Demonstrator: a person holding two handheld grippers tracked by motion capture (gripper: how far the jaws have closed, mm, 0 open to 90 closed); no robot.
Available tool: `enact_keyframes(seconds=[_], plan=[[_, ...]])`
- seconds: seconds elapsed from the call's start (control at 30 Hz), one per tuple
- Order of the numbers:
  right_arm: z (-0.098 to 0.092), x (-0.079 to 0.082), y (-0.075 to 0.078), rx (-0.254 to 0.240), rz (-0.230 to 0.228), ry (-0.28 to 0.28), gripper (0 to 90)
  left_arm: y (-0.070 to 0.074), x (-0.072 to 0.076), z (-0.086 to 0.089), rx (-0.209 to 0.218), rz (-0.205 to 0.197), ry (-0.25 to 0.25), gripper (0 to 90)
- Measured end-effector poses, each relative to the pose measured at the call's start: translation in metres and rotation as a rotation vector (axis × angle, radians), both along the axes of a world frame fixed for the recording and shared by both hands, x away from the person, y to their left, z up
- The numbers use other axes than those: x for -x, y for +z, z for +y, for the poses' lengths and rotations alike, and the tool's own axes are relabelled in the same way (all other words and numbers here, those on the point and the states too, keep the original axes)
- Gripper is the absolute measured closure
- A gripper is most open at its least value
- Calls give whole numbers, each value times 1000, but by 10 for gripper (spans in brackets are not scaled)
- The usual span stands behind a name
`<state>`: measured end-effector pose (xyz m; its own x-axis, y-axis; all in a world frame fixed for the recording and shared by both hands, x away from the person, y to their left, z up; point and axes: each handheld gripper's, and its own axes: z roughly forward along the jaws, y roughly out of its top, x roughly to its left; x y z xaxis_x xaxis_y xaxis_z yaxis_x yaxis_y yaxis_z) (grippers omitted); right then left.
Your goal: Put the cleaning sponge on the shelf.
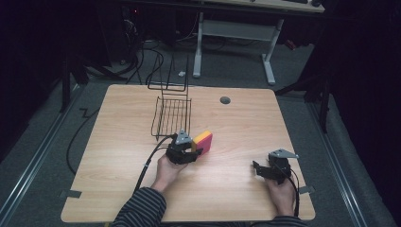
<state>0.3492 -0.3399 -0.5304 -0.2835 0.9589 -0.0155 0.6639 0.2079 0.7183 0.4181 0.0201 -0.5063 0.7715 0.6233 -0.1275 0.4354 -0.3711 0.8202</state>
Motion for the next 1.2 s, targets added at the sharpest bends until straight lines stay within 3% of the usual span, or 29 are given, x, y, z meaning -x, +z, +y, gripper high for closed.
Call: enact_keyframes(seconds=[0.3, 0.87, 1.2], plan=[[1, 0, 0, -4, 3, -5, 261, 3, 1, 3, 0, -6, -1, 614], [0, 0, 0, 1, 0, 0, 261, 22, 12, 20, 35, -38, -15, 618], [0, 0, 0, -1, 0, -1, 261, 28, 15, 29, 47, -18, -14, 620]])
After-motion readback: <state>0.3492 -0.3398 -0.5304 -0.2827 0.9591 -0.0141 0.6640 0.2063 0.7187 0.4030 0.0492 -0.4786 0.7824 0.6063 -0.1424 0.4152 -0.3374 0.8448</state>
